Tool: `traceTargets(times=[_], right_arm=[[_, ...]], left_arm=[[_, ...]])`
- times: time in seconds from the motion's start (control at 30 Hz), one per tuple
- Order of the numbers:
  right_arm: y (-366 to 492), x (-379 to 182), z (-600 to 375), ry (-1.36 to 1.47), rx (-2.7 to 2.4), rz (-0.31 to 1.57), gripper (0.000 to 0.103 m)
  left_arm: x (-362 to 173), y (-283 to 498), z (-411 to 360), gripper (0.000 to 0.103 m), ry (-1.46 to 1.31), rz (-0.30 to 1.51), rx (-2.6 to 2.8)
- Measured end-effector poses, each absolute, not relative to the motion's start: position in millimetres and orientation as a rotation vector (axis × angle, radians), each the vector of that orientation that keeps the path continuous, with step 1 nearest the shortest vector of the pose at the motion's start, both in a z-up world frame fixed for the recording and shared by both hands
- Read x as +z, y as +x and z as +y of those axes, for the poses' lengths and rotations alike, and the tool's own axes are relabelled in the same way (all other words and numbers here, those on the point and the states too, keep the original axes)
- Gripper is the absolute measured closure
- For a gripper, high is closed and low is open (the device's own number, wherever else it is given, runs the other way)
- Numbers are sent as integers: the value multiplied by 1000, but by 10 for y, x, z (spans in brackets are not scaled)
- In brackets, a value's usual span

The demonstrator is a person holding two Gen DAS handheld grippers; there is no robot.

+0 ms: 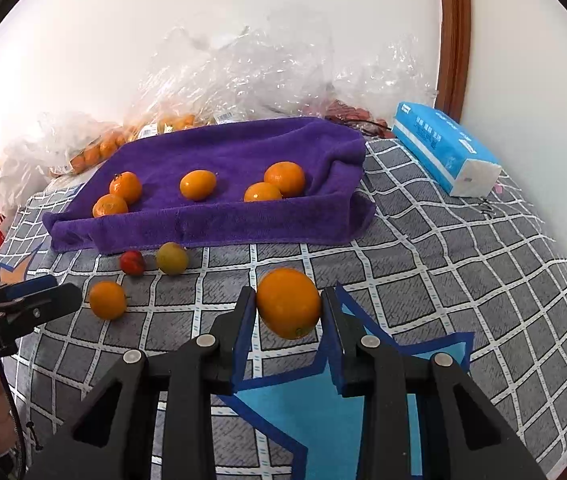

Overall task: Organize fruits
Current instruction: 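Lift the orange with the right gripper while the left gripper grasps another orange, then carry both held oranges onto the purple towel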

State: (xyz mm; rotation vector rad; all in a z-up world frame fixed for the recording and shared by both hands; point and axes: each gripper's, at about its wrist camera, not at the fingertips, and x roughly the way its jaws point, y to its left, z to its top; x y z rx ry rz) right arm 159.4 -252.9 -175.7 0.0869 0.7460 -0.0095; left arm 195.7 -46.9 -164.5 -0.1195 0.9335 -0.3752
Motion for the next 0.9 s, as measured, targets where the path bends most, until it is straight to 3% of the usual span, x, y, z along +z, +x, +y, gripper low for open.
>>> traceTargets(times=[0.1, 0.2, 0.33, 0.9], right_arm=[[1578, -1783, -2567, 84, 0, 746, 70], [1578, -1809, -2603, 70, 8, 748, 70], [1584, -1825, -2634, 60, 18, 747, 70], [1689, -1502, -2470, 64, 56, 703, 70]], left_arm=[[-1701, 1986, -617, 27, -65, 946, -349], [-1827, 2027, -748, 40, 6, 970, -301], [-1832, 2012, -854, 72, 84, 940, -290], [-1368, 2043, -493, 72, -11, 916, -199]])
